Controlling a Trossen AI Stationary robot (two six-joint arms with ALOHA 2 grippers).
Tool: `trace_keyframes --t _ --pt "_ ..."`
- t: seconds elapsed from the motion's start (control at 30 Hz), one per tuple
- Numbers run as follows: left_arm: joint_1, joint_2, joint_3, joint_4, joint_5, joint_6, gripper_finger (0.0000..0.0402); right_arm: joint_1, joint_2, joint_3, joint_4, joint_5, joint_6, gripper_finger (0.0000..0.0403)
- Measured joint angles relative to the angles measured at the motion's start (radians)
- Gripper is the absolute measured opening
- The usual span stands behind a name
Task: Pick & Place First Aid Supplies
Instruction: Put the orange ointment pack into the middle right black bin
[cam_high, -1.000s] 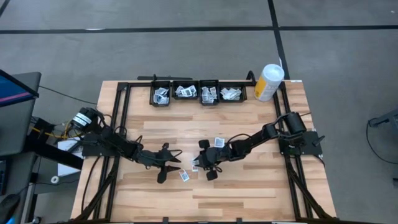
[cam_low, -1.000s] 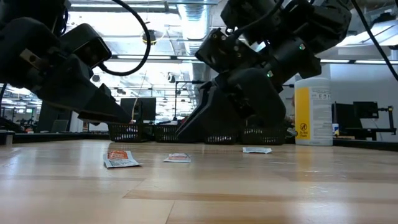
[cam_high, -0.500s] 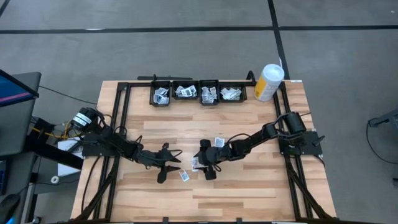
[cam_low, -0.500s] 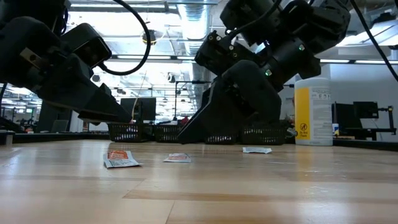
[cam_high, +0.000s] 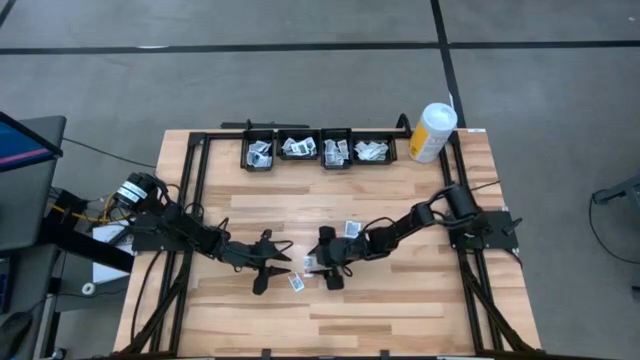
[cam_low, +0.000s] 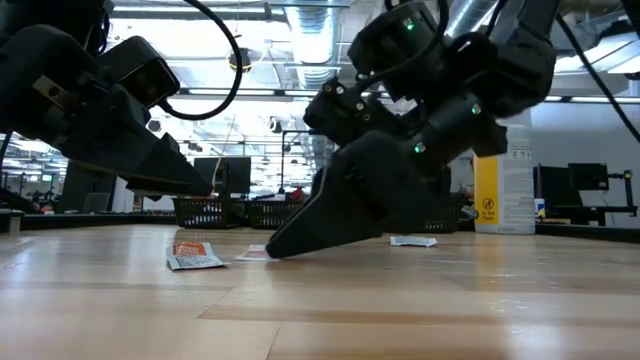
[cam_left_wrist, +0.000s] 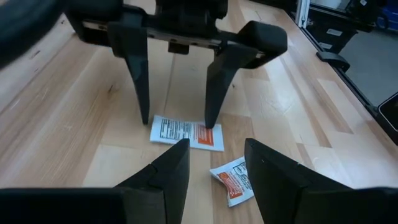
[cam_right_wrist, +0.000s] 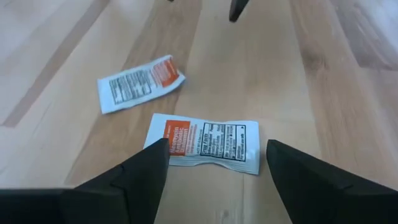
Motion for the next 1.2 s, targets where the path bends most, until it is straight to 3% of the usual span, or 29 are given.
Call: trace_keyframes --t 0.23,0.7,1.2 --pt "0.0 0.0 0.0 0.0 0.0 0.0 0.0154 0.0 0.093 0.015 0.061 0.006 0.049 0.0265" --pt "0.0 0.0 0.0 0.0 0.0 0.006 0.0154 -0.001 0.095 0.009 0.087 0.006 0.06 0.026" --pt "0.0 0.0 0.0 0.0 0.0 0.005 0.0154 -0.003 0.096 0.009 0.092 0.007 0.06 0.013"
